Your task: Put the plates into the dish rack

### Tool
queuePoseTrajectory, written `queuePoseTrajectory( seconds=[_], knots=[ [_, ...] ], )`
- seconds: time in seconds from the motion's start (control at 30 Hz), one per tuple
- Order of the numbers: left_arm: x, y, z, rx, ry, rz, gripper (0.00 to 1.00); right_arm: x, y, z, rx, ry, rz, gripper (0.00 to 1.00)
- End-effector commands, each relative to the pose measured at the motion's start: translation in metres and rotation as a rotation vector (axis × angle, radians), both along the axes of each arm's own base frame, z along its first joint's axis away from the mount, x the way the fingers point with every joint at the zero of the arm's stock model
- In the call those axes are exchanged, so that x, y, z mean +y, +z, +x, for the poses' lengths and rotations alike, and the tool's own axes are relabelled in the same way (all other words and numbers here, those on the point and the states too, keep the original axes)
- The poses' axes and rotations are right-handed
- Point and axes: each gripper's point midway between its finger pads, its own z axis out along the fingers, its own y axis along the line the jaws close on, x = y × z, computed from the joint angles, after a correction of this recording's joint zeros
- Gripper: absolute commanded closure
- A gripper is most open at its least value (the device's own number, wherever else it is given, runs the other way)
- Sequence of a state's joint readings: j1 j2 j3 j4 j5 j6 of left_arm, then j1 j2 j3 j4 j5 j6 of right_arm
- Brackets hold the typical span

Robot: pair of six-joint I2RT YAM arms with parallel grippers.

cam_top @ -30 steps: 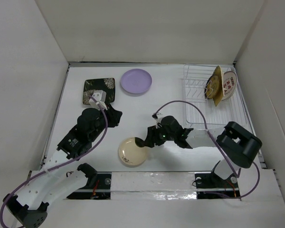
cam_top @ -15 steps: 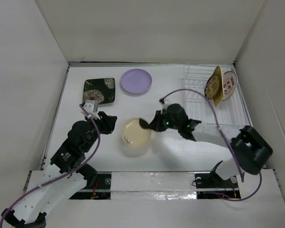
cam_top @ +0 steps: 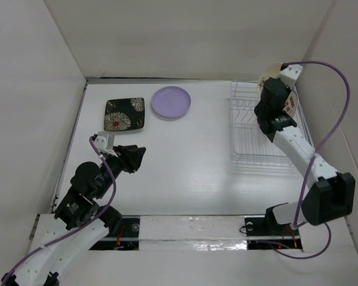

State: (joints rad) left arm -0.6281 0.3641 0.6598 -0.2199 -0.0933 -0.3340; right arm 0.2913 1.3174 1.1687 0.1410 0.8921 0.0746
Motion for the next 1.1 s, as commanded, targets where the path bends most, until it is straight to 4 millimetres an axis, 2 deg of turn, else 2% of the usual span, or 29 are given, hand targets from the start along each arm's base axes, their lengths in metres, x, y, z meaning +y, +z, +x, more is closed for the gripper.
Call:
queuePoseTrajectory(
  seconds=[0.0, 0.03, 0.13, 0.17, 0.27, 0.37, 0.47, 0.63, 0.67, 0.73, 0.77, 0.87, 0.93, 0.97, 1.0, 1.03, 1.07],
  knots=[
    [-0.007, 0.012, -0.004, -0.058, -0.052, -0.016, 0.64, -0.036, -0.001, 0.002, 0.112, -0.206, -0.16, 1.0],
    [-0.008, 0.012, -0.005, -0.06, -0.055, -0.017, 0.64, -0.043, -0.013, 0.011, 0.153, -0.226, -0.185, 1.0],
    [-0.008, 0.013, -0.006, -0.063, -0.059, -0.018, 0.63, -0.048, -0.028, 0.021, 0.223, -0.247, -0.231, 1.0],
    [-0.008, 0.012, -0.005, -0.062, -0.059, -0.017, 0.63, -0.05, -0.04, 0.027, 0.263, -0.248, -0.249, 1.0],
    [-0.009, 0.013, -0.006, -0.064, -0.067, -0.017, 0.63, -0.049, -0.058, 0.037, 0.319, -0.247, -0.277, 1.0],
    [-0.009, 0.012, -0.006, -0.06, -0.066, -0.014, 0.63, -0.049, -0.068, 0.041, 0.352, -0.25, -0.296, 1.0],
    [-0.008, 0.012, -0.005, -0.061, -0.061, -0.015, 0.63, -0.042, -0.084, 0.05, 0.392, -0.229, -0.31, 1.0],
    [-0.009, 0.008, -0.002, -0.047, -0.053, -0.006, 0.63, -0.019, -0.116, 0.067, 0.434, -0.162, -0.275, 1.0],
    [-0.009, 0.008, -0.002, -0.044, -0.053, -0.004, 0.63, -0.014, -0.119, 0.067, 0.442, -0.154, -0.275, 0.92],
    [-0.009, 0.006, -0.001, -0.038, -0.05, 0.0, 0.63, -0.009, -0.118, 0.068, 0.43, -0.155, -0.268, 0.76],
    [-0.009, 0.006, -0.001, -0.037, -0.049, 0.001, 0.63, -0.009, -0.117, 0.066, 0.433, -0.156, -0.264, 0.62],
    [-0.009, 0.005, 0.001, -0.033, -0.043, 0.004, 0.63, 0.004, -0.093, 0.063, 0.381, -0.115, -0.224, 0.46],
    [-0.008, 0.004, 0.002, -0.031, -0.037, 0.007, 0.63, 0.023, -0.077, 0.065, 0.33, -0.035, -0.188, 0.45],
    [-0.008, 0.005, 0.002, -0.032, -0.035, 0.006, 0.63, 0.033, -0.057, 0.065, 0.281, 0.004, -0.163, 0.46],
    [-0.008, 0.005, 0.003, -0.032, -0.032, 0.007, 0.63, 0.057, -0.054, 0.064, 0.274, 0.075, -0.149, 0.49],
    [-0.008, 0.004, 0.003, -0.03, -0.031, 0.008, 0.63, 0.083, -0.052, 0.07, 0.263, 0.203, -0.135, 0.56],
    [-0.008, 0.004, 0.004, -0.031, -0.029, 0.01, 0.63, 0.104, -0.045, 0.072, 0.238, 0.284, -0.093, 0.82]
  ],
)
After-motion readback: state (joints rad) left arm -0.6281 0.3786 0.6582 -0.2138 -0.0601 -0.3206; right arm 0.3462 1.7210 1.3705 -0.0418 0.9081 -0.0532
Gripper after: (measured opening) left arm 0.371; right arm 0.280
